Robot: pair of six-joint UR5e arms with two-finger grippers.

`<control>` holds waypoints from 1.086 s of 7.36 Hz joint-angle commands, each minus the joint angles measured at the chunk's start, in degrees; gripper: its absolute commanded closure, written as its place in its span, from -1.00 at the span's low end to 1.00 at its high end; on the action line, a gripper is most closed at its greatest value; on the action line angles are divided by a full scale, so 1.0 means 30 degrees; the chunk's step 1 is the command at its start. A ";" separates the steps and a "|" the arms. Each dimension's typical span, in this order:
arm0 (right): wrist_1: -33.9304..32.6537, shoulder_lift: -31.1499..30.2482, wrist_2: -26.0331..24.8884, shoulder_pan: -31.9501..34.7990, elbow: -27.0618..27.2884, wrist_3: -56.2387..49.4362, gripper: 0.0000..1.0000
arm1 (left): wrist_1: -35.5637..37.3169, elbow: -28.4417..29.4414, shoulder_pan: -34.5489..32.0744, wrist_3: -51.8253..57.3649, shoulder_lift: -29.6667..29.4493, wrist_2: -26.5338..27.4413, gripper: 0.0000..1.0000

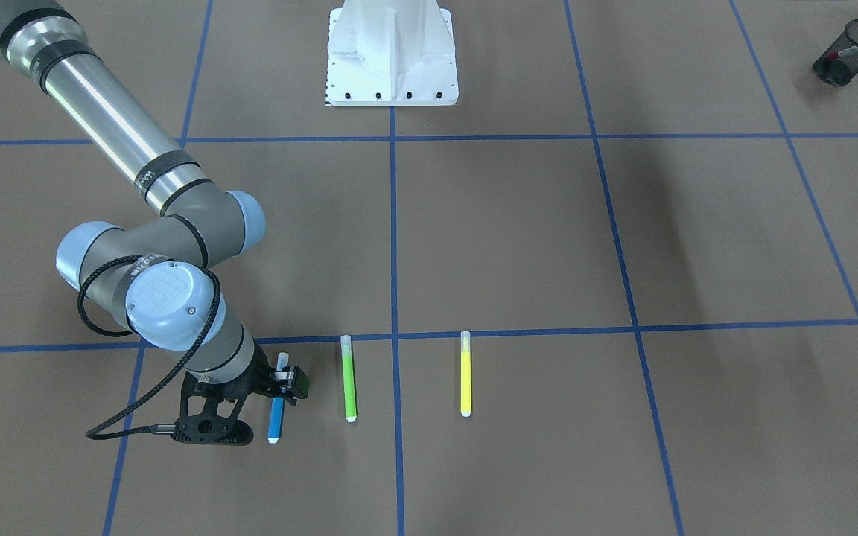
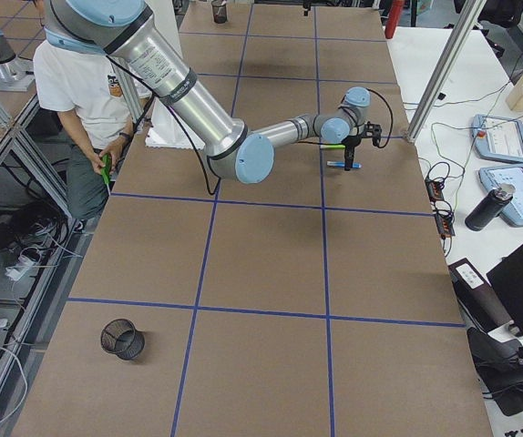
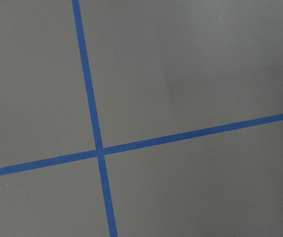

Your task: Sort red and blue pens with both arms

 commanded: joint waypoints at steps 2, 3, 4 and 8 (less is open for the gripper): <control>0.0874 0.1031 -0.0030 -0.0017 -0.1928 0.0249 -0.40 | -0.0065 -0.0099 0.0051 0.0083 0.0038 0.0000 -0.83; 0.0874 0.1235 -0.0002 -0.0017 -0.2247 0.0396 -0.24 | -0.0094 -0.0215 0.0021 0.0083 0.0038 0.0000 -0.83; 0.0903 0.1324 -0.0030 -0.0046 -0.2483 0.0397 -0.23 | -0.0124 -0.0275 -0.0037 0.0112 0.0038 -0.0058 -0.83; 0.0903 0.1413 -0.0031 -0.0075 -0.2661 0.0397 0.19 | -0.0212 -0.0275 -0.0096 0.0112 0.0126 -0.0059 -0.82</control>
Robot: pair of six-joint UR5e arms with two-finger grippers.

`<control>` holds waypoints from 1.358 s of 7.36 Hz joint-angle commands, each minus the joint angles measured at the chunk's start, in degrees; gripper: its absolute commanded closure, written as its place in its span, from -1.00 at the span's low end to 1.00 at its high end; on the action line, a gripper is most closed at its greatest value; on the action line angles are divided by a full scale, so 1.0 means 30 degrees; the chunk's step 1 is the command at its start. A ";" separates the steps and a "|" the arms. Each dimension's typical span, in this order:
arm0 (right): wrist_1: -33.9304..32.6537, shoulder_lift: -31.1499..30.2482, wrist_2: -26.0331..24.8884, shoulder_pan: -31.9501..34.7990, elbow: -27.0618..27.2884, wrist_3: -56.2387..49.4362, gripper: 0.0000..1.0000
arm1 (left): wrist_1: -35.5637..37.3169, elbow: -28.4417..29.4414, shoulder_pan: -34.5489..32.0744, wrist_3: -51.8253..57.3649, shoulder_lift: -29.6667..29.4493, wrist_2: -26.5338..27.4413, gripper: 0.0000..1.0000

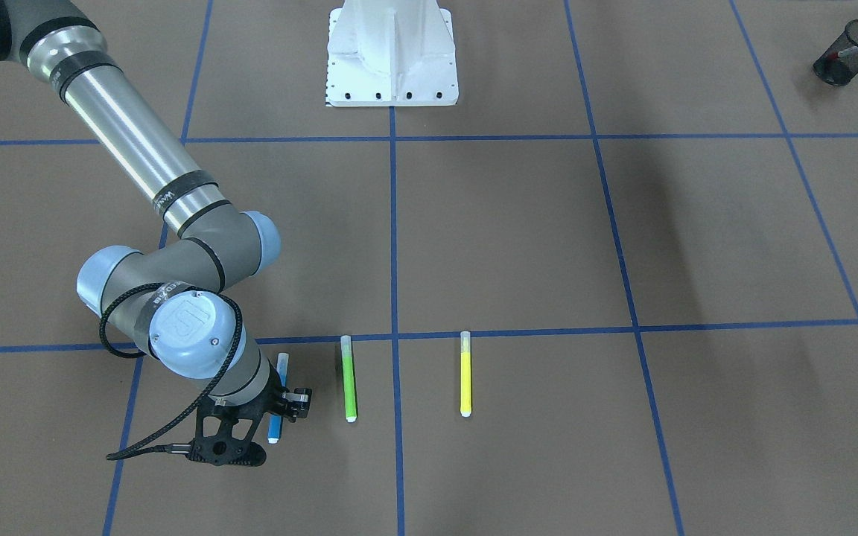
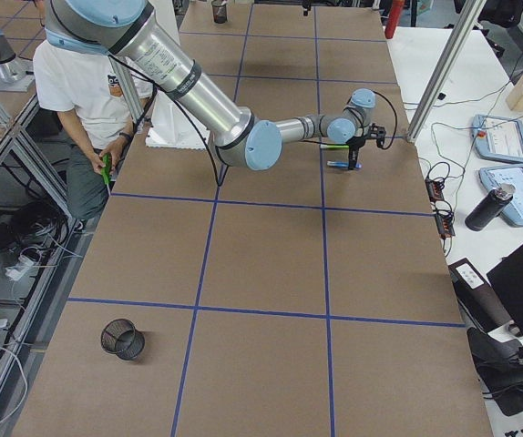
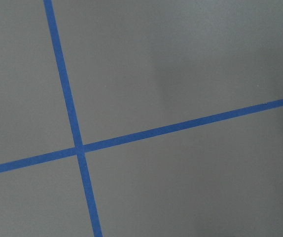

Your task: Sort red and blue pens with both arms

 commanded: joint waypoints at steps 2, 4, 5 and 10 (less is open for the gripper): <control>-0.0005 0.0018 0.0000 -0.0018 -0.0137 0.0000 0.23 | -0.0046 -0.0002 -0.0052 0.0001 0.0041 -0.0001 -0.82; -0.0005 0.0018 -0.0030 -0.0077 -0.0196 0.0000 0.23 | -0.0046 -0.0002 -0.0168 0.0001 0.0100 0.0028 -0.82; -0.0005 0.0018 -0.0030 -0.0077 -0.0196 0.0000 0.37 | -0.0046 -0.0002 -0.0198 0.0001 0.0100 0.0028 -0.81; -0.0179 -0.1435 0.0029 0.1323 0.2392 0.0262 1.00 | -0.0046 -0.0002 -0.0345 0.0001 0.0100 -0.0001 -0.76</control>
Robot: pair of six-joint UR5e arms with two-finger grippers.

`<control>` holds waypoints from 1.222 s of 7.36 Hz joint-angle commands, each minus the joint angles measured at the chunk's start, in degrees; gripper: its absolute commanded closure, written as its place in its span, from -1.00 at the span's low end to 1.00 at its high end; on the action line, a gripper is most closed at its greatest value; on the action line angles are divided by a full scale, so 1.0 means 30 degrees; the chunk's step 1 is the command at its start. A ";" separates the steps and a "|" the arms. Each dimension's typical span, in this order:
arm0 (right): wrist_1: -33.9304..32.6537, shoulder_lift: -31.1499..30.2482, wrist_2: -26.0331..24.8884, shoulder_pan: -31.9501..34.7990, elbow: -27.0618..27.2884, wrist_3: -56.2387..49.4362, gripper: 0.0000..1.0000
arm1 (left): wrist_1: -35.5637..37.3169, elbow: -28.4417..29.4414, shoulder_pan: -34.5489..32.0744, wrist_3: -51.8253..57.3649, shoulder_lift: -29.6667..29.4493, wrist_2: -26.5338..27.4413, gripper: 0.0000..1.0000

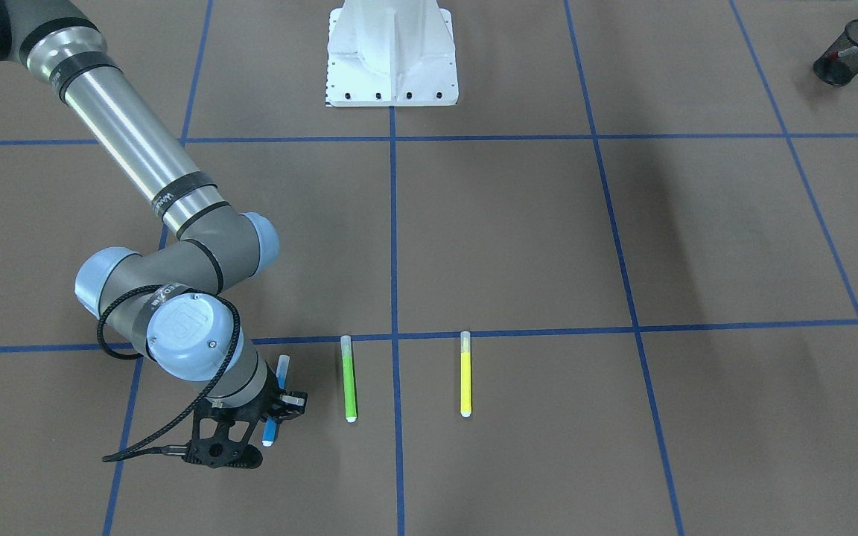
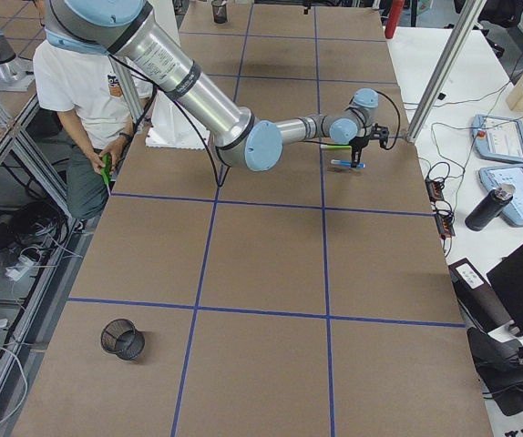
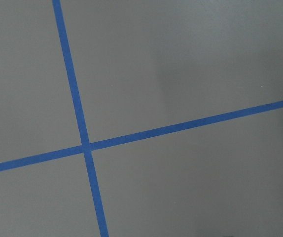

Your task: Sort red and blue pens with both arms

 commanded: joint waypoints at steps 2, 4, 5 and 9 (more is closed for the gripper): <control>0.0026 -0.6025 0.0050 0.2047 0.7328 0.0408 1.00 | 0.0030 0.0129 0.0006 -0.0029 0.0030 0.0018 -0.77; 0.0085 -0.8616 0.0487 0.3540 0.9777 -0.0030 1.00 | 0.0059 0.0218 0.0036 -0.0029 -0.0116 0.0047 -0.77; 0.0260 -0.9554 0.0489 0.4127 1.0335 -0.0816 1.00 | 0.0059 0.0218 0.0036 -0.0029 -0.0117 0.0048 -0.77; 0.8102 -1.5791 0.3228 0.7286 1.0486 -0.2170 1.00 | 0.0059 0.0218 0.0065 -0.0029 -0.0146 0.0194 -0.84</control>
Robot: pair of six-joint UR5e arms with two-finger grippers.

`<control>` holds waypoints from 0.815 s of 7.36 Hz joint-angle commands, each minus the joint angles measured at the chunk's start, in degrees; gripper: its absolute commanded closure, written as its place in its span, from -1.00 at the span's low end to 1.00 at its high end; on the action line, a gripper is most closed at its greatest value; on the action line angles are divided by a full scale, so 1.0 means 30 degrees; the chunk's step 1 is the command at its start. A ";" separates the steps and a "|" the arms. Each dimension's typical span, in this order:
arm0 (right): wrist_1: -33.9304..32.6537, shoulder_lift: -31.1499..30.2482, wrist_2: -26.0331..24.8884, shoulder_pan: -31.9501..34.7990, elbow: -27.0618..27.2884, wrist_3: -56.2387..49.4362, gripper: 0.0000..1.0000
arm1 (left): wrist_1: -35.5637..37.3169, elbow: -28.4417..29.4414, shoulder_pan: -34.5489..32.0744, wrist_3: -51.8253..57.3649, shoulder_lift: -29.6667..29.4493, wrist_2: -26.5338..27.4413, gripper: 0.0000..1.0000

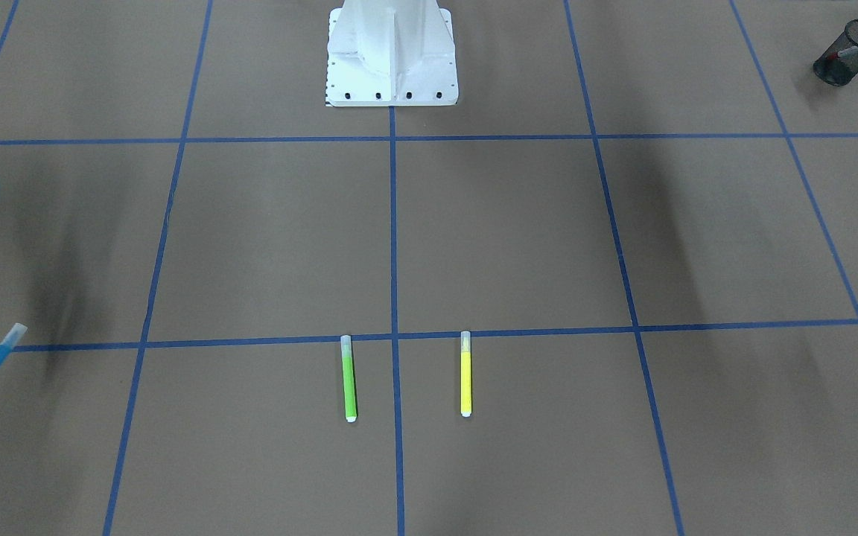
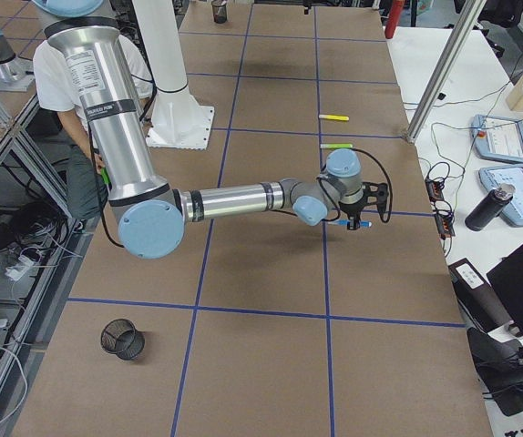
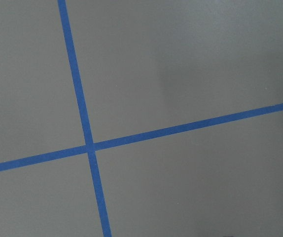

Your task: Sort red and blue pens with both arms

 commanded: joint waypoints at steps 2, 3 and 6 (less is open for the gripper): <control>0.6207 -0.5584 0.2545 0.3064 0.0974 -0.0540 1.00 | 0.0030 -0.0020 0.0011 0.0000 -0.0035 0.0093 -0.84; 0.7560 -0.7720 0.2581 0.4061 0.2110 -0.0540 1.00 | 0.0030 0.0009 0.0011 -0.0029 -0.0064 0.0093 -0.84; 1.1863 -1.4168 0.2407 0.6700 0.4262 -0.1789 1.00 | 0.0030 0.0009 0.0011 0.0000 -0.0064 0.0122 -0.85</control>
